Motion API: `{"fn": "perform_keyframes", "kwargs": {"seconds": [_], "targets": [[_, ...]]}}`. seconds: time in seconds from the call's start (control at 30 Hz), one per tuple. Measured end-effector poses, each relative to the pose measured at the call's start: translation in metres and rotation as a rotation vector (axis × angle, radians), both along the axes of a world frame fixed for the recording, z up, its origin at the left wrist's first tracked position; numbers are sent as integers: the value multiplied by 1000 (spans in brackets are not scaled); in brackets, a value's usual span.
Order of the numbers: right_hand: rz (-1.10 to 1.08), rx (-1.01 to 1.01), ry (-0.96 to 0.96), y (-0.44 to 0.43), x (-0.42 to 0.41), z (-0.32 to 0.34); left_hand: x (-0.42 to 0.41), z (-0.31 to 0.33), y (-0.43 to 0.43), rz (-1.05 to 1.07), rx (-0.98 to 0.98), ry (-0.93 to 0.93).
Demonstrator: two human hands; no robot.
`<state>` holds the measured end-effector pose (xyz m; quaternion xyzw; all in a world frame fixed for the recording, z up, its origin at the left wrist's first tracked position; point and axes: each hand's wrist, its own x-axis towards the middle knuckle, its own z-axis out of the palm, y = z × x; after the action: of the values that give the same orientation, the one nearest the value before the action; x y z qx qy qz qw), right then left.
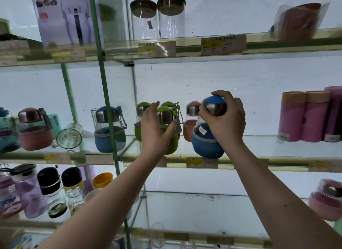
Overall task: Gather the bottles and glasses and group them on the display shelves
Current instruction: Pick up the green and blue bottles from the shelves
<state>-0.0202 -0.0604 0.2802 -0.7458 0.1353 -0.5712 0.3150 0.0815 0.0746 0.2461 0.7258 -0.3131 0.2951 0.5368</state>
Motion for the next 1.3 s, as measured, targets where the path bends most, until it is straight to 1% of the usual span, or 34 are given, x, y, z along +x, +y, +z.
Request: {"fn": "perform_keyframes", "kwargs": {"seconds": [0.1,0.17,0.23,0.4,0.6,0.77,0.87,0.97,1.3], "targets": [[-14,6,8,9,-9,-2,-27,5,1,-233,93,-32],[-30,11,11,16,-16,-4,-43,7,-1,-355,133,18],[-43,14,11,22,-22,-5,-53,9,-4,-437,131,74],[-71,51,19,29,-37,-10,-70,5,-10,-578,118,129],[-61,70,44,19,-36,-9,-69,7,-29,-589,84,187],[-55,59,51,-13,-29,-5,-57,10,-60,-550,135,248],[-56,46,51,-37,-25,-1,-51,15,-83,-571,162,293],[-53,45,50,-64,-19,0,-48,18,-109,-583,161,281],[-4,64,28,-144,-7,2,-36,18,-189,-483,151,221]]}}
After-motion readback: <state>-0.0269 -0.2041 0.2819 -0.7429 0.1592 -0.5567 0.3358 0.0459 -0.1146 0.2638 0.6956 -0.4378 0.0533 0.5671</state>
